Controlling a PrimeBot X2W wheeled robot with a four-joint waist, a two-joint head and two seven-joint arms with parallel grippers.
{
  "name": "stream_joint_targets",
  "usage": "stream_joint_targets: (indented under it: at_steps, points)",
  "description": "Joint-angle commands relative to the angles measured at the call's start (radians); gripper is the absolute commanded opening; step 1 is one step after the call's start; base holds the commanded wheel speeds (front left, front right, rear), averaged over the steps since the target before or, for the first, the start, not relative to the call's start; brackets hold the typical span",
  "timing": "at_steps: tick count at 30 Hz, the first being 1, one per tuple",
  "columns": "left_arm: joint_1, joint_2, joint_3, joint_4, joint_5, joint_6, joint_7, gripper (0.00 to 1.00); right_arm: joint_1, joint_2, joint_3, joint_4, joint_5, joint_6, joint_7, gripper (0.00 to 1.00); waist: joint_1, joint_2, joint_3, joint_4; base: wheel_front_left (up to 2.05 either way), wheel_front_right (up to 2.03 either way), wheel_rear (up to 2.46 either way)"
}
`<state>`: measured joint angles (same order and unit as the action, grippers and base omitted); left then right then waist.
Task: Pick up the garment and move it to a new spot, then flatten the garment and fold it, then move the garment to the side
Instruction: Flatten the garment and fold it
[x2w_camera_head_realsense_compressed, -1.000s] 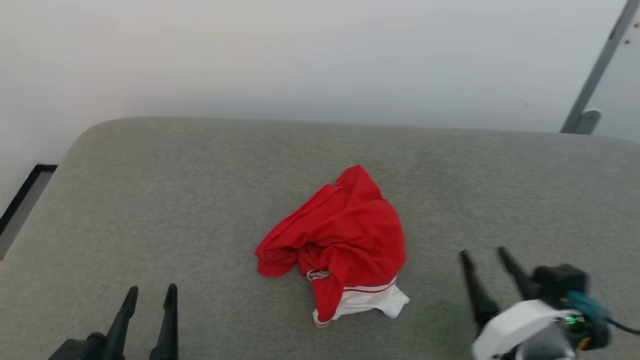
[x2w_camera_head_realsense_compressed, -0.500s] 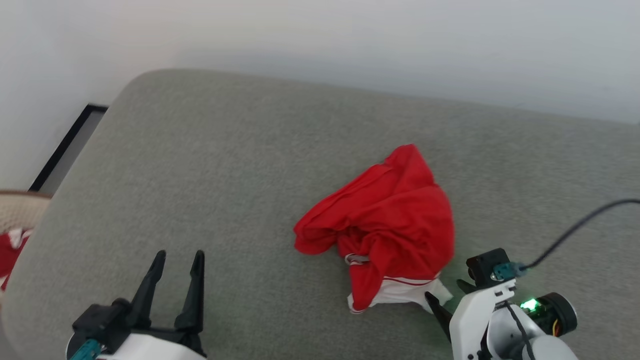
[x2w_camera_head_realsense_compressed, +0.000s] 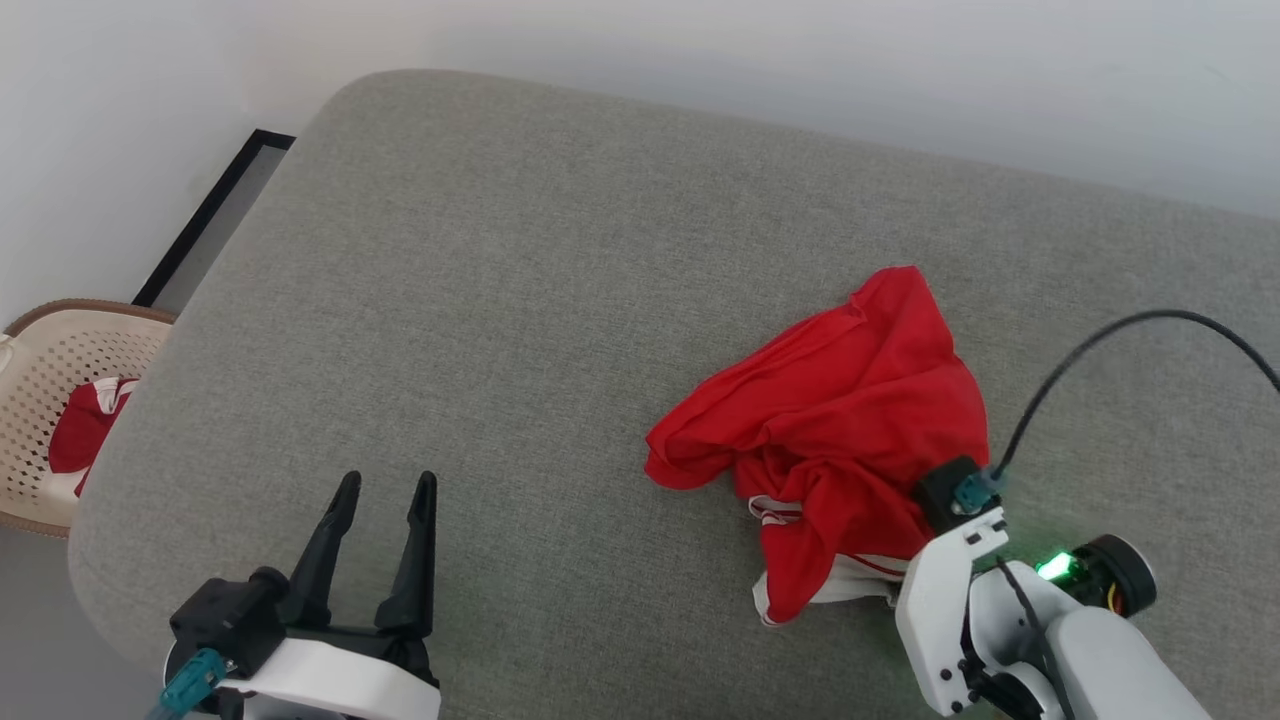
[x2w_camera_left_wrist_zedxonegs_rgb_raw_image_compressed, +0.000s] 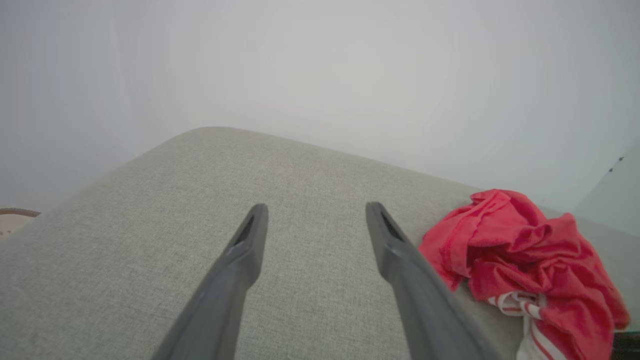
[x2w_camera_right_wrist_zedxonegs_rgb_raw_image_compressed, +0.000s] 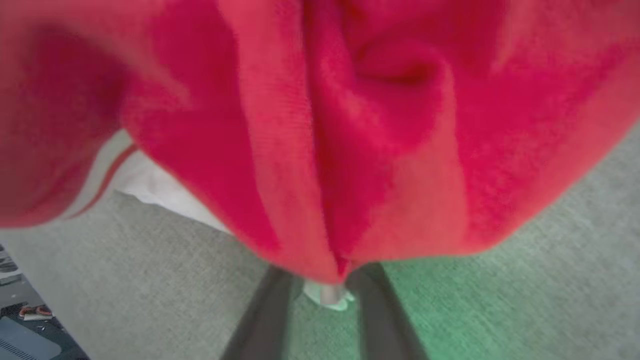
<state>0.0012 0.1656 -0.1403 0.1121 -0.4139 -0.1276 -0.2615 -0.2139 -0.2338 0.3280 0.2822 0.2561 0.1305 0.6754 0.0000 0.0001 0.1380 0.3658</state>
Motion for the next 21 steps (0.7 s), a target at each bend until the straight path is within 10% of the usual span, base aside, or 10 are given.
stream_joint_targets:
  at_steps: [1,21]
  points:
    - [-0.012,0.005,0.005,0.004,0.005,-0.003,-0.005,1.0,0.012,-0.006,0.022,0.026,0.016,0.0,0.022,0.0,0.0,-0.0001,-0.007,-0.006,0.0,0.0,0.0]
    - [0.018,0.035,0.047,-0.014,-0.017,-0.003,-0.005,1.0,0.056,-0.225,-0.287,-0.348,0.142,0.0,0.192,0.0,0.0,-0.0001,-0.052,-0.158,0.0,0.0,0.0]
